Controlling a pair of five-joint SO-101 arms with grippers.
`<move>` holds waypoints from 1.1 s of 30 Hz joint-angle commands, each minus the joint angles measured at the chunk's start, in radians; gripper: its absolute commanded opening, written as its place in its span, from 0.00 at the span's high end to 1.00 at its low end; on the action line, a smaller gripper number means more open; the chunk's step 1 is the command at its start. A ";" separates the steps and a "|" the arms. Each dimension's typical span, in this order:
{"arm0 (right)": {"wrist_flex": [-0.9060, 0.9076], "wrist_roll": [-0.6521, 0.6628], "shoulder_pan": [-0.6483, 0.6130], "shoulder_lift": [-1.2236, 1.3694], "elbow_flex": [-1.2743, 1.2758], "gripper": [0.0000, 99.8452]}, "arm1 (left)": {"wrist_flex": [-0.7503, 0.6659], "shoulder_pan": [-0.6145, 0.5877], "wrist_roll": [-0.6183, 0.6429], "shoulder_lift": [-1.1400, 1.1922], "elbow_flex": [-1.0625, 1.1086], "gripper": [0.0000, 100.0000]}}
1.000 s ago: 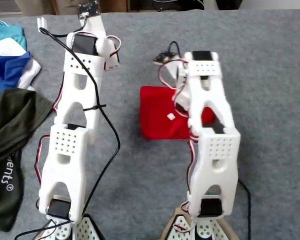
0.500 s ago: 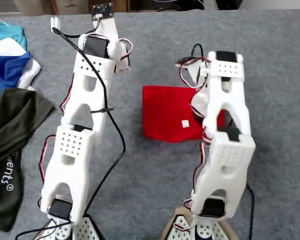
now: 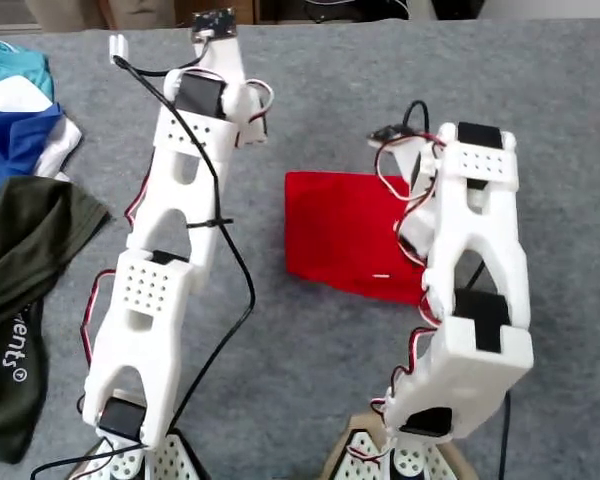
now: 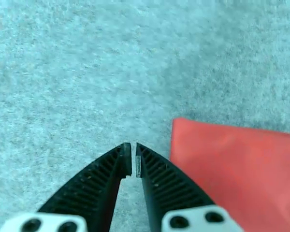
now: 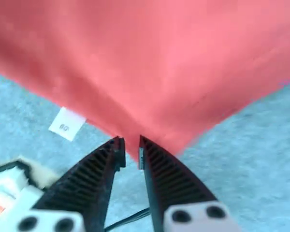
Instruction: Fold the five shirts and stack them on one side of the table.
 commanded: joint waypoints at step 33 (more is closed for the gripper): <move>-0.035 0.072 0.110 0.068 -0.383 0.92 | -0.084 0.221 0.052 0.265 -0.005 0.96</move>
